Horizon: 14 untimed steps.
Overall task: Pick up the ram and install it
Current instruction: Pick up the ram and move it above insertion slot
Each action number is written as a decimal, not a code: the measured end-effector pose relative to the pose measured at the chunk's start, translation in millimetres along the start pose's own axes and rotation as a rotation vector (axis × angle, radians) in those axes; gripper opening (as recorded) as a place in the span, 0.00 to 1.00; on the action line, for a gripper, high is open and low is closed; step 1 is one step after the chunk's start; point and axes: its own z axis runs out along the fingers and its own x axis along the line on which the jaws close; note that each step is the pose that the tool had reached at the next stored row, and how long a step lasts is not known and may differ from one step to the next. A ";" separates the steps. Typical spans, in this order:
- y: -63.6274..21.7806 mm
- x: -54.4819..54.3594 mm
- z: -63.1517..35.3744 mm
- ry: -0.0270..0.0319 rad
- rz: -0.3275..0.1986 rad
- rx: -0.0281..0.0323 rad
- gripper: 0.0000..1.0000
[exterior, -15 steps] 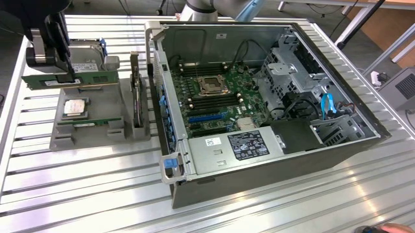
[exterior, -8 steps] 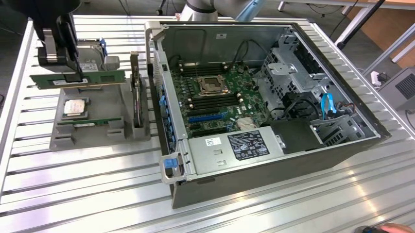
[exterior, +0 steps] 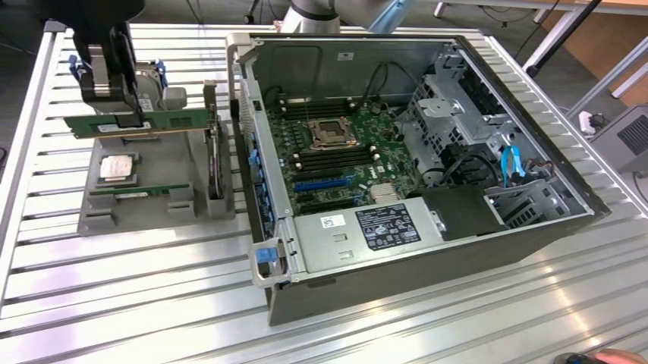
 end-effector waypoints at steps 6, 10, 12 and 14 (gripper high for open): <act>-14.4 0.4 -0.7 0.0001 0.000 -0.0001 0.13; -22.5 0.6 -0.9 0.0000 0.000 0.0000 0.13; -25.1 0.7 -1.0 0.0000 0.000 0.0000 0.13; -27.0 0.7 -1.1 0.0000 0.000 0.0000 0.13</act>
